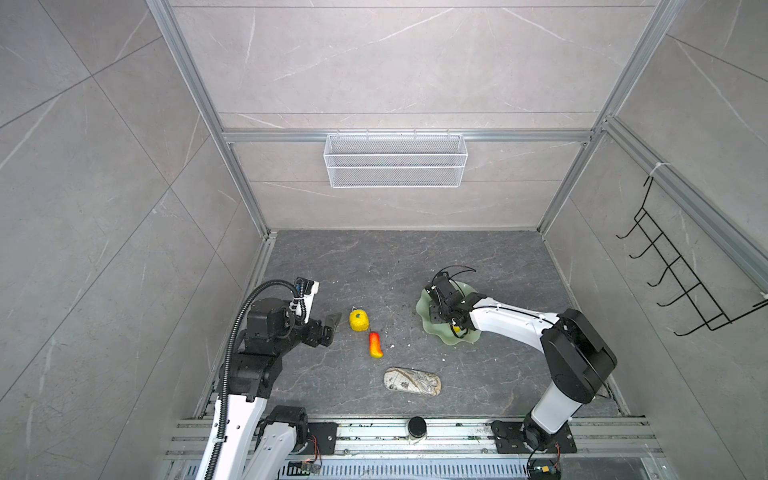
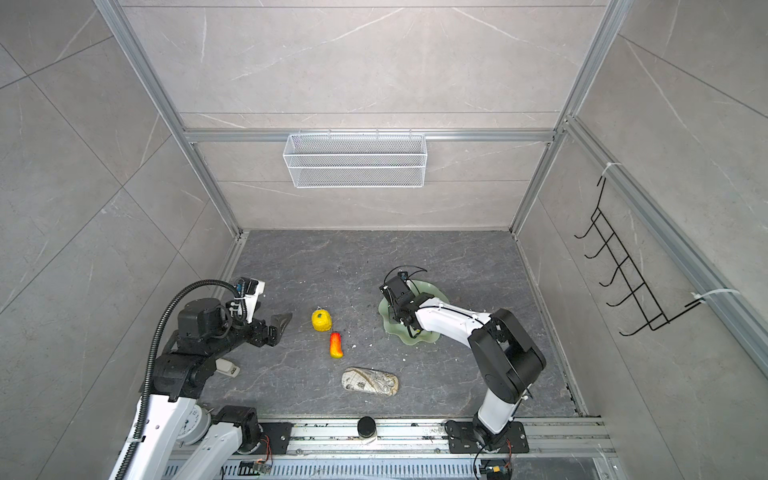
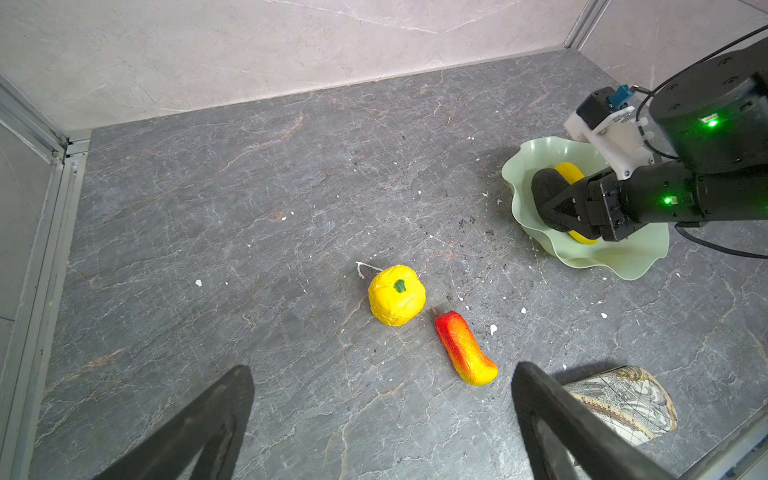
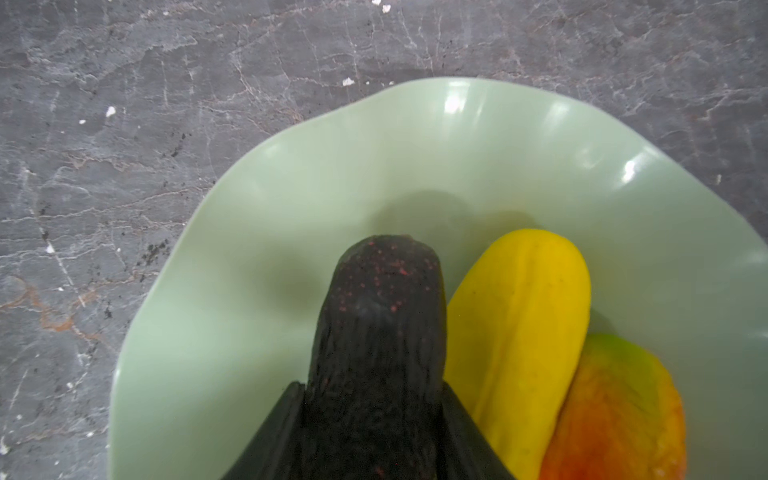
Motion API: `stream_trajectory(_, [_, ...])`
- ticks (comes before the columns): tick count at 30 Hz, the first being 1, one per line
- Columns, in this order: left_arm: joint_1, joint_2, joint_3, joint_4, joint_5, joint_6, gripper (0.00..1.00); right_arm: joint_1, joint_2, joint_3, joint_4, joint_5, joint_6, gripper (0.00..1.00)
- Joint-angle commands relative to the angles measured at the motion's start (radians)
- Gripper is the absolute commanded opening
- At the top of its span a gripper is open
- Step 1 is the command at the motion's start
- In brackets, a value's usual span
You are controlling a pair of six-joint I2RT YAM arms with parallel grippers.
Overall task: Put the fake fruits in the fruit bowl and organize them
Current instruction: 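Lower the avocado into the bowl beside the yellow fruit, release, then reach the right gripper to the yellow bell pepper and grasp it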
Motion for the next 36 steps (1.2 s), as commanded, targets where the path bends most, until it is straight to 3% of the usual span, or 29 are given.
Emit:
stream_trajectory(1, [0.004, -0.004, 0.011, 0.019, 0.01, -0.012, 1.0, -0.008, 0.019, 0.007, 0.011, 0.038, 0.018, 0.16])
stream_trajectory(7, [0.005, 0.001, 0.011, 0.019, 0.01, -0.012, 1.0, -0.009, 0.012, 0.014, -0.003, 0.056, 0.002, 0.36])
stream_trajectory(11, [0.005, 0.005, 0.013, 0.019, 0.012, -0.014, 1.0, -0.01, -0.01, 0.021, -0.021, 0.085, -0.021, 0.42])
stream_trajectory(17, [0.004, 0.01, 0.014, 0.02, 0.012, -0.014, 1.0, -0.011, -0.039, 0.038, -0.046, 0.081, -0.053, 0.63])
stream_trajectory(23, [0.004, 0.015, 0.016, 0.02, 0.014, -0.016, 1.0, 0.001, -0.071, 0.056, -0.063, 0.058, -0.089, 0.69])
stream_trajectory(27, [0.004, 0.018, 0.016, 0.022, 0.015, -0.016, 1.0, 0.067, -0.115, 0.101, -0.093, 0.045, -0.16, 0.75])
stream_trajectory(32, [0.004, 0.024, 0.018, 0.023, 0.016, -0.016, 1.0, 0.153, -0.113, 0.186, -0.086, -0.132, -0.243, 0.99])
stream_trajectory(36, [0.005, 0.019, 0.016, 0.023, 0.016, -0.017, 1.0, 0.212, -0.016, 0.247, -0.039, -0.269, -0.266, 1.0])
